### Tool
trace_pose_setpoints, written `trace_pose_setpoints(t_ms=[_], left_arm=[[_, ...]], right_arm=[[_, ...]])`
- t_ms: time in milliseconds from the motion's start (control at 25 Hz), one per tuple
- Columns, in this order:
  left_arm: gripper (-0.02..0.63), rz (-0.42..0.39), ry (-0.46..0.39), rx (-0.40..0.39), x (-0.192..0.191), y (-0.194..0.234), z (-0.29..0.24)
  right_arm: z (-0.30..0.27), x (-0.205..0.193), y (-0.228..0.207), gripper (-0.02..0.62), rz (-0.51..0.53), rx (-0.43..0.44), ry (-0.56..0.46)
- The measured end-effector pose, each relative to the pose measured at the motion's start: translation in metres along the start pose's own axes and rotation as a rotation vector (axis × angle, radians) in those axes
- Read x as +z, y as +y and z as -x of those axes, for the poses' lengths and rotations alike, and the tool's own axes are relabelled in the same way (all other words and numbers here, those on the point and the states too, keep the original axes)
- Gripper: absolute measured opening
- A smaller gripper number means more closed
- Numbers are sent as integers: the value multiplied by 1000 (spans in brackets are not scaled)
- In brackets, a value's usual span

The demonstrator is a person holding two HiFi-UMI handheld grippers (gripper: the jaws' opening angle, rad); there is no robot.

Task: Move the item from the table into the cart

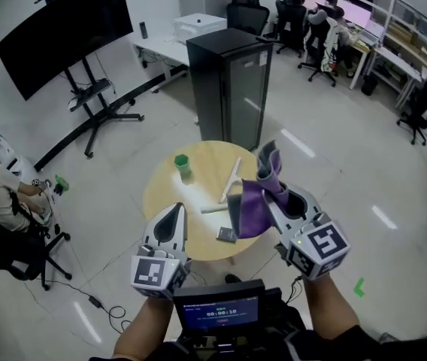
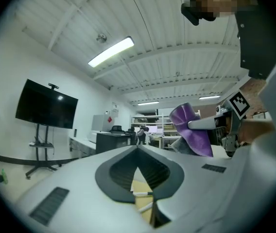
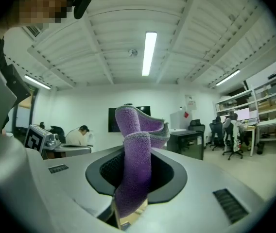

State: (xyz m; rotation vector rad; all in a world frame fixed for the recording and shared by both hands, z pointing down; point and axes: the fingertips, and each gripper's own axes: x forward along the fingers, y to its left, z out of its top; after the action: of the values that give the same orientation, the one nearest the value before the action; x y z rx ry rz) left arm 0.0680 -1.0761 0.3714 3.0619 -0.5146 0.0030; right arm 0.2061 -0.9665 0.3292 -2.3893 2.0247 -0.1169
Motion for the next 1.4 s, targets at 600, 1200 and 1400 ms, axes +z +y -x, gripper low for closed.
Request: trace_pose_setpoints(t_ms=[600,1200,1400], left_arm=[[-9,7,-5,-755,-37,-548,-154],[-9,32,46,-1591,-79,-1077,-150],[-9,38,73,-1838,-88,-1214,-91]], right_arm=[[480,-45,-300,77,-39,-660,-80],[938,-78,-423,77,-55,-1456,-155],[1077,-89,-391,77,-53,-1743,-167]])
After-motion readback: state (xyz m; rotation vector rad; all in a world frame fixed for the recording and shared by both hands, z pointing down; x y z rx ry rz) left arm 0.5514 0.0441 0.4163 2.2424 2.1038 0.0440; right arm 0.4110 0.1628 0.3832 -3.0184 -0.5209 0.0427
